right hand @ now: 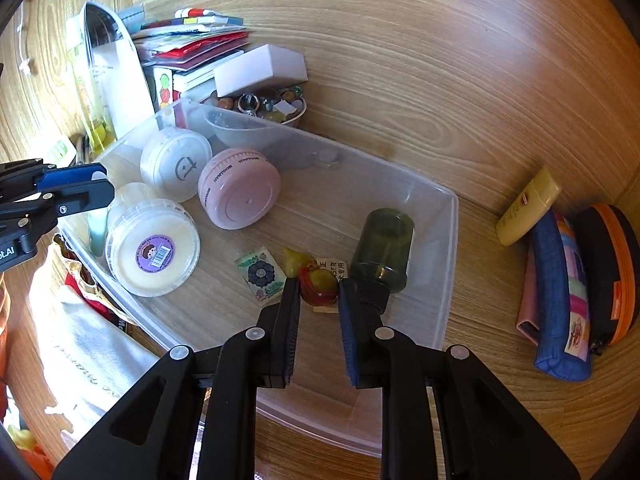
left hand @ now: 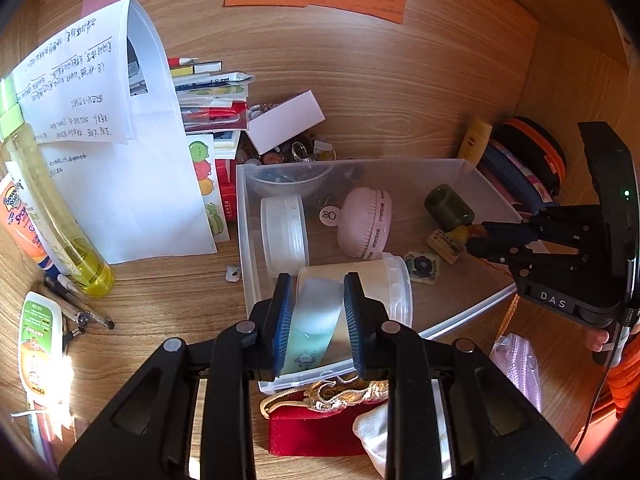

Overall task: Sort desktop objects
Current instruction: 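Open the left tool to drop the tube in the box while the right tool releases the figurine, then move the left tool to the white drawstring pouch while the right tool approaches the bagged pink rope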

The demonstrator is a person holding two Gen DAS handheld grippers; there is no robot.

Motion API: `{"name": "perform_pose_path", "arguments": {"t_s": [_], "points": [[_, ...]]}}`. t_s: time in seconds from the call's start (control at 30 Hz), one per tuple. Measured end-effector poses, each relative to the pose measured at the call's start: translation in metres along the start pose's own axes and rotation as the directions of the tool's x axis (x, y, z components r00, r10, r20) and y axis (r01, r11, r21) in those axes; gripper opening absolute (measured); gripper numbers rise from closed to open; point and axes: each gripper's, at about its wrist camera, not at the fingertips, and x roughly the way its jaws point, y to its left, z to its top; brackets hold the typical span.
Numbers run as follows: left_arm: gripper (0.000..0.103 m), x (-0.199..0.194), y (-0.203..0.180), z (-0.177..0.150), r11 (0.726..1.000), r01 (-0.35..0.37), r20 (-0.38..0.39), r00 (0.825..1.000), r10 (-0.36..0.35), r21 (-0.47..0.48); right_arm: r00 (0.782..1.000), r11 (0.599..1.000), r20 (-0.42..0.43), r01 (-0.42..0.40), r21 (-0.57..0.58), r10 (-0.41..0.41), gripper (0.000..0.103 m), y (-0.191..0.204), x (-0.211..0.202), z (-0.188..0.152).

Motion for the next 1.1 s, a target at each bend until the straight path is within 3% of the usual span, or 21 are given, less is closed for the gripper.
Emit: {"name": "perform_pose_path", "arguments": {"t_s": [0.13,0.27,0.43,0.57,0.8,0.9,1.03,1.1], "points": [[0.029,-0.006,-0.002,-0.001,1.0,0.004,0.011,1.0,-0.005,0.009,1.0,1.0,-0.017,0.011,-0.001,-0.011,0.02,-0.001,-0.001,0.001],[0.032,-0.017,-0.003,-0.001,1.0,0.009,0.036,0.999,-0.009,0.014,1.0,1.0,-0.007,0.016,0.008,-0.016,0.033,-0.003,-0.007,-0.001],[0.04,-0.029,-0.006,-0.003,1.0,0.003,0.052,0.999,-0.004,0.024,1.0,1.0,0.014,0.009,0.02,-0.01,0.041,-0.004,-0.02,-0.008],[0.044,-0.035,-0.009,-0.008,0.999,-0.012,0.054,0.998,0.01,0.037,0.999,0.999,0.047,0.001,0.033,-0.003,0.054,-0.003,-0.035,-0.016],[0.06,-0.049,-0.016,-0.019,0.997,-0.04,0.06,0.997,0.037,0.059,0.996,0.999,0.088,-0.012,0.046,0.008,0.064,0.001,-0.058,-0.028],[0.067,-0.056,-0.021,-0.024,0.996,-0.051,0.064,0.997,0.046,0.069,0.994,0.999,0.105,-0.012,0.046,0.007,0.075,0.004,-0.066,-0.035],[0.075,-0.062,-0.026,-0.032,0.994,-0.067,0.063,0.996,0.062,0.082,0.993,0.999,0.116,-0.022,0.041,0.017,0.078,0.008,-0.077,-0.045],[0.085,-0.064,-0.028,-0.036,0.995,-0.061,0.053,0.997,0.056,0.083,0.993,0.999,0.117,-0.036,0.038,0.031,0.081,0.01,-0.08,-0.051]]}}
